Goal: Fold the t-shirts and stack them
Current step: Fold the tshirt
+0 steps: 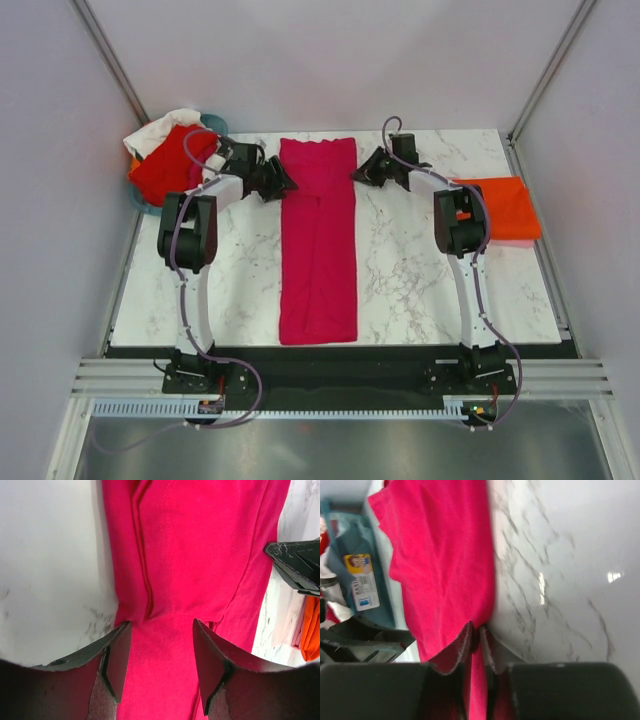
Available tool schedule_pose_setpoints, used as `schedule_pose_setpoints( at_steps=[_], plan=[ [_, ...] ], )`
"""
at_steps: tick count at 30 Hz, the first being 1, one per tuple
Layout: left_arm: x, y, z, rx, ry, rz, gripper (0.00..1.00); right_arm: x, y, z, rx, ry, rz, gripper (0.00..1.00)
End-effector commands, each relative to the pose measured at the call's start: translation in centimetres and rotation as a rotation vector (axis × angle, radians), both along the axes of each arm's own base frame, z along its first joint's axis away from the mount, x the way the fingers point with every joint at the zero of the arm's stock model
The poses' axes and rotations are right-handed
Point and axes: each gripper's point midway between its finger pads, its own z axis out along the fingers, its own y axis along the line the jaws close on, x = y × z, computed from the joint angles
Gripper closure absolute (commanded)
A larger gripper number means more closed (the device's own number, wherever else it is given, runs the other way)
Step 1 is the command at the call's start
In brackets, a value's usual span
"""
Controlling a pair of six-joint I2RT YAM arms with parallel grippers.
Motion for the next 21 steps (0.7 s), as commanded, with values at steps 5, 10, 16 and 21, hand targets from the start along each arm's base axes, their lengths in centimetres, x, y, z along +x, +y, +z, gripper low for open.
schedule_pose_setpoints(
  at_steps=[5, 10, 16, 21],
  plan=[
    [1.7, -0.4, 1.4, -0.025, -0.026, -0.019, 0.36, 1.9, -2.0, 0.6, 0.001, -0.021, -0.048, 0.44],
    [-1.0, -0.1, 4.4, -0.013, -0.058, -0.025, 0.27, -1.5, -1.7, 3.2, -0.042, -0.031, -0.024, 0.44],
    [-8.1, 1.5, 6.7, 0.048, -0.068, 0.044, 0.17, -9.5, -1.7, 4.1, -0.104, -0.024, -0.009, 0.44],
    [-15.8, 2.1, 6.4, 0.058, -0.072, 0.064, 0.15, -17.5, -2.1, 4.3, -0.234, -0.013, 0.024, 0.46]
  ],
)
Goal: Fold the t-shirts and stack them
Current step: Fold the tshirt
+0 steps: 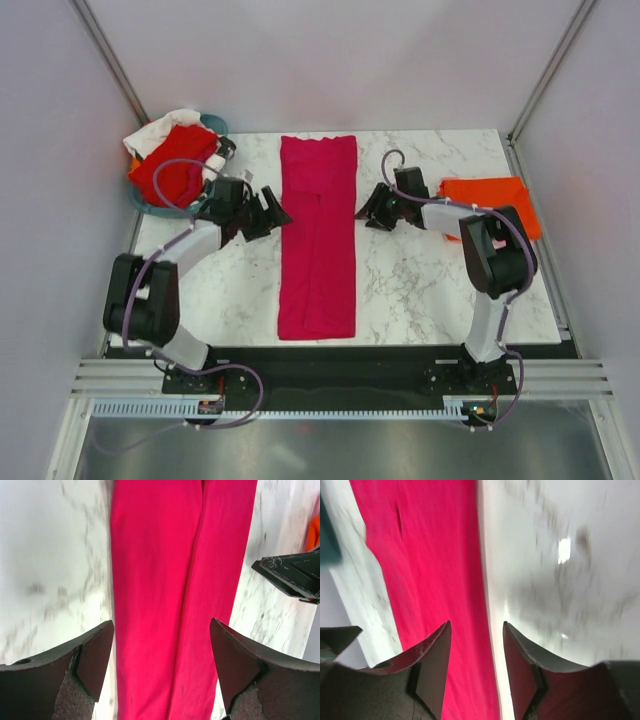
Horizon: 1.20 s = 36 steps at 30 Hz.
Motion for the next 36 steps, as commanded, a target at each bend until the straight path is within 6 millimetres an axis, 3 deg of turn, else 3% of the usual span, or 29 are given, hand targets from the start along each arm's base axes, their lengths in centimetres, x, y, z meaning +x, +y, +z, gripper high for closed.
schedule_pose_setpoints(
  at_steps=[1, 2, 3, 4, 6, 9, 14, 24, 36],
  plan=[
    [-3.5, 0.7, 1.1, 0.009, -0.047, 0.046, 0.15, -4.4, 0.0, 1.8, -0.147, -0.084, 0.061, 0.47],
    [-5.3, 0.9, -0.3, 0.015, -0.011, 0.042, 0.15, -5.2, -0.5, 1.7, -0.203, -0.086, 0.055, 0.49],
    [-6.4, 1.1, -0.4, 0.015, -0.001, 0.037, 0.16, -6.2, -0.8, 2.7, -0.235, -0.102, 0.058, 0.49],
    [-7.3, 1.1, 0.4, 0.005, -0.02, 0.036, 0.16, -8.8, -0.9, 1.5, -0.278, -0.053, 0.096, 0.49],
    [-9.9, 1.0, -1.0, 0.013, 0.019, 0.019, 0.17, -11.7, -2.0, 1.4, -0.321, -0.054, 0.119, 0.49],
    [-13.4, -0.1, -2.5, 0.009, 0.051, -0.024, 0.17, -15.3, -1.9, 1.4, -0.303, -0.047, 0.163, 0.48],
    [-18.5, -1.5, -5.2, -0.001, 0.125, -0.055, 0.2, -19.9, 0.6, 0.8, -0.295, -0.024, 0.265, 0.48],
    [-21.2, -0.9, -6.4, -0.013, 0.159, -0.042, 0.26, -26.2, 3.2, -0.8, -0.298, 0.031, 0.373, 0.48],
    [-23.7, -1.1, -8.1, -0.035, 0.237, -0.074, 0.5, -29.4, 4.9, -1.9, -0.302, 0.077, 0.451, 0.59]
  ],
)
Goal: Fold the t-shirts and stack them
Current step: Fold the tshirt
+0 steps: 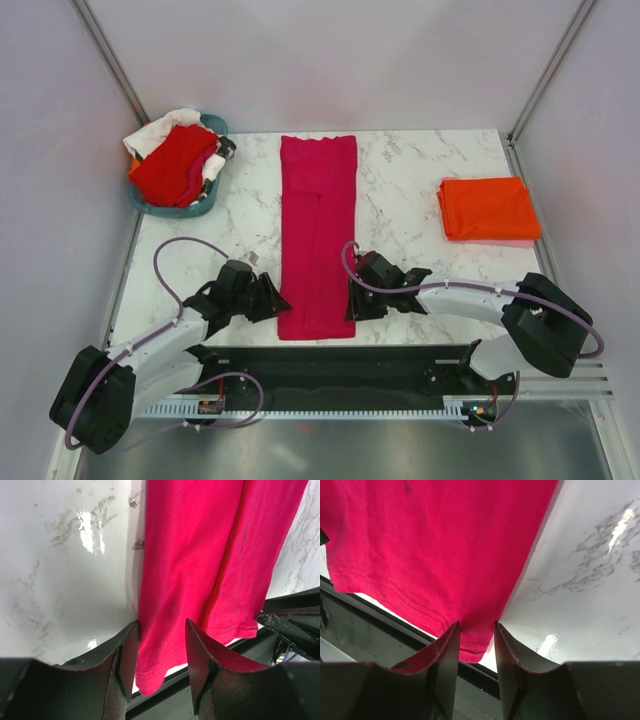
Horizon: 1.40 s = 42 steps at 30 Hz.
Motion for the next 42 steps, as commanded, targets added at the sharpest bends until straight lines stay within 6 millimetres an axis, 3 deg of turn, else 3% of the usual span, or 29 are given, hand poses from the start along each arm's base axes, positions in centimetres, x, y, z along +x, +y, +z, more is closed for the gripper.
schedule_pose_setpoints(
  at_steps=[1, 2, 5, 6, 8, 9, 11, 20, 28, 31, 35, 39, 42],
  plan=[
    [-1.7, 0.2, -1.3, 0.009, 0.07, -0.002, 0.51, -0.4, 0.5, -0.3, -0.001, 0.013, -0.005, 0.6],
    [-1.7, 0.2, -1.4, 0.012, 0.077, -0.002, 0.51, -0.4, 0.5, -0.5, -0.004, 0.017, -0.006, 0.61],
    [-1.6, 0.2, -1.6, 0.027, 0.084, -0.009, 0.58, -0.3, 0.3, -0.7, -0.012, 0.011, -0.01, 0.76],
    [-1.7, 0.3, -1.9, 0.035, 0.097, -0.01, 0.66, -0.4, 0.3, -0.7, -0.01, 0.014, -0.013, 0.86],
    [-1.7, 0.2, -2.0, 0.034, 0.099, -0.015, 0.79, -0.3, 0.3, -0.7, -0.004, 0.011, -0.021, 0.95],
    [-1.7, 0.1, -1.9, 0.033, 0.098, -0.014, 0.9, -0.4, 0.1, -0.8, -0.006, 0.012, -0.029, 1.0],
    [-1.7, 0.1, -1.9, 0.032, 0.093, -0.015, 0.98, -0.4, 0.0, -0.6, 0.003, 0.007, -0.042, 1.0],
    [-1.9, 0.2, -2.7, 0.027, 0.117, 0.016, 0.98, -1.3, -1.6, -1.0, 0.001, 0.011, -0.064, 1.0],
    [-2.1, 0.3, -2.9, 0.023, 0.129, 0.025, 0.98, -1.0, -3.7, -1.1, 0.02, 0.011, -0.133, 0.96],
    [-2.2, 0.2, -2.9, 0.015, 0.132, 0.024, 0.98, -0.8, -4.7, -1.2, 0.032, 0.012, -0.163, 0.9],
    [-2.4, 0.1, -2.9, 0.004, 0.141, 0.024, 0.98, -1.1, -4.7, -0.8, 0.059, 0.017, -0.144, 0.82],
    [-3.0, -0.2, -2.8, -0.021, 0.154, 0.01, 0.98, -0.9, -3.5, 0.7, 0.107, 0.002, -0.095, 0.62],
    [-3.3, -0.3, -2.5, -0.028, 0.159, 0.002, 0.97, -0.3, -3.0, 1.6, 0.12, -0.03, -0.083, 0.59]
  ],
)
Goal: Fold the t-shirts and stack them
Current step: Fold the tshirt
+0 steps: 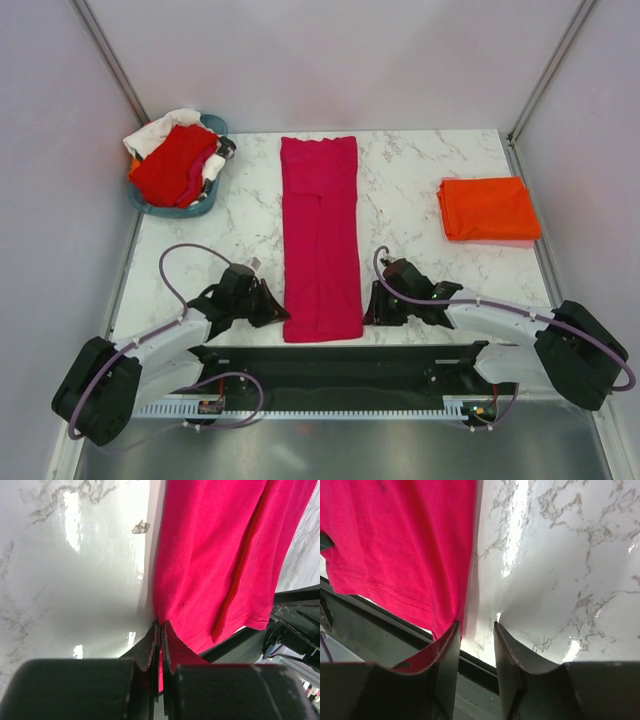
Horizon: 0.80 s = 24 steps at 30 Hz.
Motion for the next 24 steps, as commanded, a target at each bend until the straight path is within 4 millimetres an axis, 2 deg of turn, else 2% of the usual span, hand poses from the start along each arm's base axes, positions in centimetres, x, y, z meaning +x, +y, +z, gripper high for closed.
schedule_pose_setpoints(
  at_steps=[1, 6, 7, 11, 16, 24],
  plan=[
    [-2.1, 0.8, -1.4, 0.036, 0.087, -0.002, 0.96, 1.3, 1.3, 2.1, 0.039, -0.058, 0.028, 0.59],
    [-2.4, 0.9, -1.0, 0.031, 0.093, 0.0, 0.92, 4.0, 1.8, 3.0, -0.022, -0.12, 0.028, 0.6],
    [-2.5, 0.9, -1.0, 0.032, 0.094, -0.002, 0.92, 4.4, 1.7, 2.6, -0.048, -0.118, 0.023, 0.6],
    [-2.5, 0.9, -1.1, 0.039, 0.098, -0.003, 0.92, 6.1, 2.3, 2.7, -0.067, -0.132, 0.02, 0.6],
    [-2.5, 0.9, -1.1, 0.043, 0.102, -0.006, 0.93, 6.7, 2.2, 1.4, -0.111, -0.119, 0.016, 0.61],
    [-2.5, 0.9, -1.2, 0.042, 0.099, -0.006, 0.94, 7.0, 3.0, 0.2, -0.087, -0.092, 0.03, 0.64]
  ],
)
